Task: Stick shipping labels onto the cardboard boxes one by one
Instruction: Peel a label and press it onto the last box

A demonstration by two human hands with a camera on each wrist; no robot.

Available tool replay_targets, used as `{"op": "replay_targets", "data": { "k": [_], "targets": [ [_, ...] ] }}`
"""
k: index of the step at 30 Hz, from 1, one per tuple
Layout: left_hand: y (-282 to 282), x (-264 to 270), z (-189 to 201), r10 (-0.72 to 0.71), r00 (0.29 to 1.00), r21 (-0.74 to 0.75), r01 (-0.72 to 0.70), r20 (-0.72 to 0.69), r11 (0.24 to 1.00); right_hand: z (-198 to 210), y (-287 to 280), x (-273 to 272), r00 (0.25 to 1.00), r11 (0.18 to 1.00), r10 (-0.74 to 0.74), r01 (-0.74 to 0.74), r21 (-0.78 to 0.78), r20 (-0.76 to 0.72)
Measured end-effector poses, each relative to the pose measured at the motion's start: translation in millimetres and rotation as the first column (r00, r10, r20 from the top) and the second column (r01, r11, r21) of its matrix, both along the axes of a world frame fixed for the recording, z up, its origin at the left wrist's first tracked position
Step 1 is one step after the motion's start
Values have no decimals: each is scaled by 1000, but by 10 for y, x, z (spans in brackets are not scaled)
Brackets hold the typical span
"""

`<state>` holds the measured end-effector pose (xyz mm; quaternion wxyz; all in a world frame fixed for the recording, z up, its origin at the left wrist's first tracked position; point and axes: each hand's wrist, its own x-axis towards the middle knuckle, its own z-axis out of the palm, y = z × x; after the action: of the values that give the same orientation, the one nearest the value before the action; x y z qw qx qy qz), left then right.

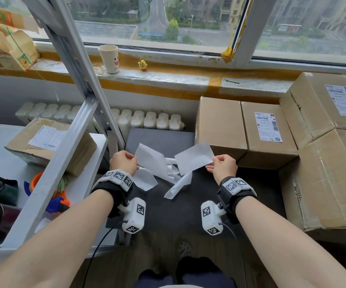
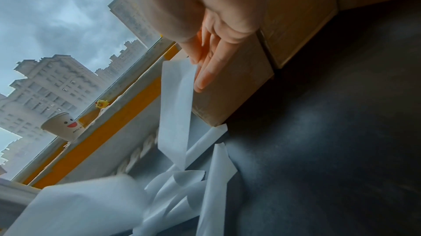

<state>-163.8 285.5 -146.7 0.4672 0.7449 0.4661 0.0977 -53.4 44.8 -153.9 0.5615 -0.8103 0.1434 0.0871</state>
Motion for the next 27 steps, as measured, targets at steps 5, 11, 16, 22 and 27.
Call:
{"op": "replay_targets", "data": {
  "k": [5, 11, 16, 22, 27],
  "targets": [
    [-36, -29, -159, -2, 999, -29, 1, -40, 1000, -49, -112, -61, 1000, 1000, 13, -13, 0, 8],
    [32, -3, -434, -46, 989, 2, 47, -143, 999, -51, -128, -142, 998, 999, 51, -51, -18, 30],
    [-80, -79, -317, -125, 951, -32, 121, -283, 992, 19, -84, -235, 986, 991, 134, -130, -45, 103],
    [-137, -169, -205, -248, 931, -72, 237, -269, 969, 189, 50, -385, 958, 965, 251, -259, 43, 136],
    [-213, -97, 80, -326, 945, -168, 316, -36, 934, 397, 170, -524, 922, 929, 338, -359, 93, 188]
  ]
}}
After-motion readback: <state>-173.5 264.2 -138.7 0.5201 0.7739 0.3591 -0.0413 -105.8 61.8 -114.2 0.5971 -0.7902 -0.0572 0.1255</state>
